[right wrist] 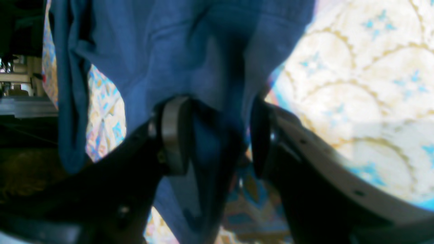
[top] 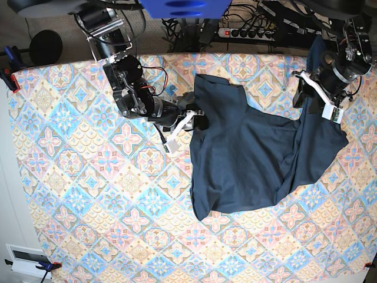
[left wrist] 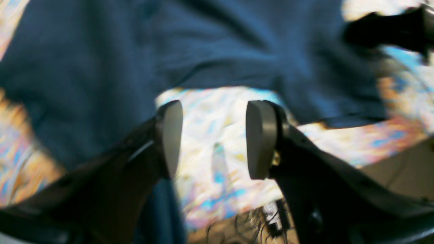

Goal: Layout the t-shirt on the table in an organized manner, then fold the t-shirt properly
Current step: 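Grasp the shirt's shoulder edge with the right gripper, then drag the shoulder edge with the right gripper away from the left gripper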

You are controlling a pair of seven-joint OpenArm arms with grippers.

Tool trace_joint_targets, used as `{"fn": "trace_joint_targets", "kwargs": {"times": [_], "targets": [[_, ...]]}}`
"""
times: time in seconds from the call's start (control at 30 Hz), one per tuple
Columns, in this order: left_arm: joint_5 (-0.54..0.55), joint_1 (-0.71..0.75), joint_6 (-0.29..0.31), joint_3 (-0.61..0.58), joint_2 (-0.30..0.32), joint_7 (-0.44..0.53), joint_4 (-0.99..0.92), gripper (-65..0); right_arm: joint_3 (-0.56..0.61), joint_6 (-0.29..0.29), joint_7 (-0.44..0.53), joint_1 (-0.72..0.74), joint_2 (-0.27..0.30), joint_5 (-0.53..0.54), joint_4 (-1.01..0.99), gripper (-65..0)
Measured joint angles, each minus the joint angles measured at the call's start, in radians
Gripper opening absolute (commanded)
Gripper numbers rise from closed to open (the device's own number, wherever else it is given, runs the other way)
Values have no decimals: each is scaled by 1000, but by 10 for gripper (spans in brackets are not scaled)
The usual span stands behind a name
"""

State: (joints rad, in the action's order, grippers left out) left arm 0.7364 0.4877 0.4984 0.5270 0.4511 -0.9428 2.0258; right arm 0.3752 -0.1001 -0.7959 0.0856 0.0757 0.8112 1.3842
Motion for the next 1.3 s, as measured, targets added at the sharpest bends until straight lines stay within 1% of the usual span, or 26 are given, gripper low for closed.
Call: {"fn": "trace_joint_targets", "kwargs": {"times": [0.17, 0.2, 0.27, 0.3, 0.63, 0.77, 0.83, 1.03, 1.1, 1.23, 1.3], "targets": [[4, -2, 2, 26, -1, 7, 0, -369, 2, 1, -14, -6, -29, -3, -8, -472], [4, -2, 3, 26, 0, 6, 0, -369, 2, -20, -16, -5, -32, -8, -10, -486], [5, 0, 3, 26, 0, 7, 0, -369, 2, -89, -16, -3, -32, -8, -18, -516], [5, 3, 3, 26, 0, 7, 0, -369, 2, -106, -16, -3, -32, -8, -25, -532], [5, 17, 3, 26, -2, 11, 0, -369, -6, -107, -20, -6, -24, -13, -15, -650], [5, 23, 3, 26, -2, 11, 0, -369, -19, -114, -18, -32, 1, -3, 76, -645], [4, 23, 3, 26, -2, 11, 0, -369, -40, -114, -18, -47, 8, -2, 95, -628], [4, 23, 3, 26, -2, 11, 0, -369, -72, -110, -25, -47, 6, -10, 90, -492], [5, 23, 3, 26, -2, 11, 0, -369, -92, -111, -26, -47, 5, -10, 90, -464], [5, 23, 3, 26, -2, 11, 0, -369, -104, -108, -22, -42, 8, -11, 27, -470], [5, 23, 3, 26, -2, 11, 0, -369, -104, -116, -8, -45, 7, -2, -7, -470]]}}
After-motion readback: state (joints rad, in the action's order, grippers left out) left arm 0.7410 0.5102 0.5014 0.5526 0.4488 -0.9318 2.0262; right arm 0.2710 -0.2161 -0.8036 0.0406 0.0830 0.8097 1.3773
